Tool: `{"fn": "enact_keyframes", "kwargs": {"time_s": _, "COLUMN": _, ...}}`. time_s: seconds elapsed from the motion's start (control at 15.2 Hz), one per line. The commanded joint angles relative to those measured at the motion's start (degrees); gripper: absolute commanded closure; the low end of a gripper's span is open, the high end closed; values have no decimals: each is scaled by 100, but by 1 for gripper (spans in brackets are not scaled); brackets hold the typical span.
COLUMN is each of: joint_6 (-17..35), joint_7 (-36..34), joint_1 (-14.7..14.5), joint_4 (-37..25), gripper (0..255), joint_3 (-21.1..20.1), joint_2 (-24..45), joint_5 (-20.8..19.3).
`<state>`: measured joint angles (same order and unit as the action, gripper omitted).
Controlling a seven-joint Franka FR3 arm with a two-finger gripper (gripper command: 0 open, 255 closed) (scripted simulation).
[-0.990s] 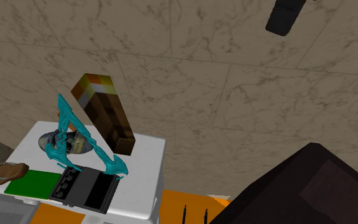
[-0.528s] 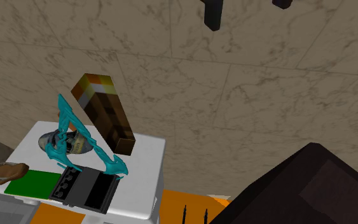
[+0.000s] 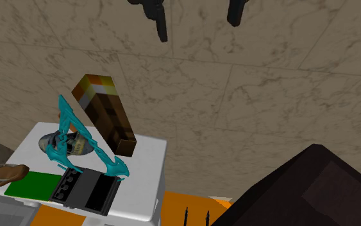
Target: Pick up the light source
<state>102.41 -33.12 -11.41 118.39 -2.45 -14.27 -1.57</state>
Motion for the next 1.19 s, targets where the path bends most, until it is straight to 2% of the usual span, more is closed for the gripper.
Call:
{"fn": "enact_keyframes", "kwargs": {"time_s": 0.0, "joint_6": 235, "joint_7": -58, "joint_1": -30, "joint_4": -168, "gripper": 0, "joint_3": -36, "joint_2": 517, "joint_5": 55}}
{"fn": "enact_keyframes", "kwargs": {"time_s": 0.53, "joint_6": 723, "joint_7": -1013, "joint_1": -253, "joint_4": -1307, "gripper": 0, "joint_3": -112, "joint_2": 2119, "joint_5": 184}}
{"fn": "enact_keyframes", "kwargs": {"time_s": 0.79, "joint_6": 820, "joint_7": -1488, "joint_1": -60, "joint_4": -2101, "gripper": 0, "joint_3": -439, "joint_2": 2990, "joint_5": 141}}
{"fn": "enact_keyframes", "kwargs": {"time_s": 0.86, "joint_6": 748, "joint_7": -4845, "joint_1": -158, "joint_4": -1873, "gripper": 0, "joint_3": -383, "joint_2": 2586, "joint_5": 165}}
{"fn": "enact_keyframes", "kwargs": {"time_s": 1.12, "joint_6": 972, "joint_7": -4885, "joint_1": -261, "joint_4": -2181, "gripper": 0, "joint_3": -464, "joint_2": 3082, "joint_5": 139}}
